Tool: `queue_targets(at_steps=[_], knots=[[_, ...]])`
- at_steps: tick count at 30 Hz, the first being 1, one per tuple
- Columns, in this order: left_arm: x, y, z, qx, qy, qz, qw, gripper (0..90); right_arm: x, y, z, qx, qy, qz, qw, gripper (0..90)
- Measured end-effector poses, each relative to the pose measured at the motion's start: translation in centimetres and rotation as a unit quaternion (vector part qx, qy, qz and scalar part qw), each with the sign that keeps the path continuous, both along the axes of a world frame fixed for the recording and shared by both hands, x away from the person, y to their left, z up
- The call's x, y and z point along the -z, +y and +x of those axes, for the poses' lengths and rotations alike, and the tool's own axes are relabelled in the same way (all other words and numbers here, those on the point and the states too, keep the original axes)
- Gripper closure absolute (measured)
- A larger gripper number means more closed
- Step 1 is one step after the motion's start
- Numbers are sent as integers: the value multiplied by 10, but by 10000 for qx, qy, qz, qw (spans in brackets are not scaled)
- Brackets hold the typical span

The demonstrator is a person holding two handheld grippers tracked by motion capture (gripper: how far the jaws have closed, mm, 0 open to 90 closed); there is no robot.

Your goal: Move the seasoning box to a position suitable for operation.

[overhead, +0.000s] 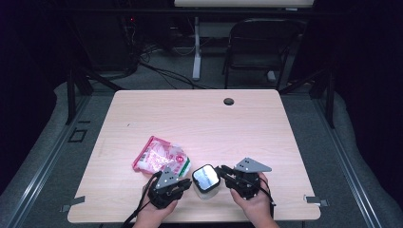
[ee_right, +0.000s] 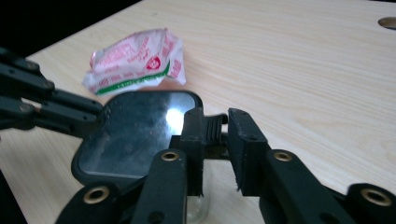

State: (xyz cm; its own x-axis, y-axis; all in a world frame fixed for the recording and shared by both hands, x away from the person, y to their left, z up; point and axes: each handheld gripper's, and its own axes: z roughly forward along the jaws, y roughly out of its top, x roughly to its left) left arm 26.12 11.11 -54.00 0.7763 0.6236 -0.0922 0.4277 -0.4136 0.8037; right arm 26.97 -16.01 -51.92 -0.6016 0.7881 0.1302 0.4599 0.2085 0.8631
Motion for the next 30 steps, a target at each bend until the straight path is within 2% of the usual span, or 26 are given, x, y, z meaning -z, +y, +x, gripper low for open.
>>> queue_targets(at_steps=[2, 3, 6, 8, 10, 12, 13, 18, 25, 27, 30], knots=[[0, 0, 0, -7, -6, 7, 10000, 833, -3, 0, 1, 57, -68, 99, 9999, 748], [0, -1, 0, -8, 0, -13, 10000, 833, -3, 1, 4, 117, -61, 66, 9999, 747], [0, -1, 0, 5, -4, -14, 10000, 833, 1, 2, 10, 139, 128, 64, 9998, 758], [0, -2, 0, 2, 43, -41, 10000, 833, 2, 2, 10, 141, 146, 148, 9997, 766], [1, -3, 0, 4, 57, -43, 10000, 833, 2, 1, 9, 56, 263, 208, 9994, 784], [1, -3, 1, -6, 34, -11, 10000, 833, 2, 2, 7, 49, 258, 254, 9993, 783], [1, -3, 1, -32, 27, 1, 10000, 834, 2, 3, 5, 51, 229, 198, 9995, 785], [0, 0, 3, -77, 1, 3, 10000, 834, 2, 4, -1, 100, 312, 291, 9990, 788], [1, 3, 4, -104, 20, -50, 9999, 835, 2, 6, -7, 106, 341, 307, 9989, 799], [1, 4, 3, -86, 18, -58, 9999, 834, 2, 6, -8, 107, 311, 316, 9990, 813], [1, 4, 3, -40, -5, -60, 10000, 839, 0, 6, -8, 153, 207, 196, 9995, 823]])
